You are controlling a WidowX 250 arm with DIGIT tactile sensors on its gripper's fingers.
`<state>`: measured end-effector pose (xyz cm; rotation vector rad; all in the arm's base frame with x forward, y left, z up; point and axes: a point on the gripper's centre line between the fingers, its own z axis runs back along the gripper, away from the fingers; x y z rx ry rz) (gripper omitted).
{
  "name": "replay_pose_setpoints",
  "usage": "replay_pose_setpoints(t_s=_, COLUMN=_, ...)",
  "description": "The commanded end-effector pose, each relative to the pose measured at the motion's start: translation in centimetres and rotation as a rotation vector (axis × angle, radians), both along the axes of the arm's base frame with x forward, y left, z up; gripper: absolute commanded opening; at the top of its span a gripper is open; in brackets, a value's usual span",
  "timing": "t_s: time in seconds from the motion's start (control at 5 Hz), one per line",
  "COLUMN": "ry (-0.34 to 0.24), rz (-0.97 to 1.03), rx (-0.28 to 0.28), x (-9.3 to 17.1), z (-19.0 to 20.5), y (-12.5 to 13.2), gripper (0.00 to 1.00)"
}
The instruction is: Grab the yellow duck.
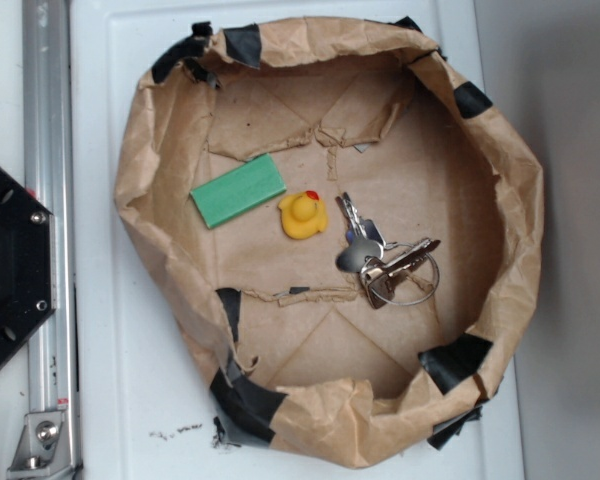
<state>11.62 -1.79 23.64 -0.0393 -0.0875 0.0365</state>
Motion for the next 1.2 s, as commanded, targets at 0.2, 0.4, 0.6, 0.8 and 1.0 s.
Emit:
replay_pose_setpoints(t_s=0.2, ry=-0.024, rz=-0.011, rx=-0.001, x=3.2, z=-0.7, y=1.3, gripper=1.00)
replay_pose_setpoints(t_s=0.4, ry=-0.127, rz=-0.111, rx=-0.008, x=7.9, z=-2.2, y=2.5, gripper=1.00)
replay_pose_setpoints(t_s=0.6, ry=-0.142, rz=-0.179, rx=0.011, x=11.8, z=-5.9, y=2.8, gripper=1.00)
replay_pose_setpoints(t_s=0.8, ry=-0.100, rz=-0.165, rx=-0.010, x=14.6, z=-9.9, y=3.1, gripper=1.00)
replay_pose_setpoints(t_s=1.0, ry=-0.055, rz=-0.245, rx=0.027, x=15.6, z=-12.9, y=1.8, gripper=1.00)
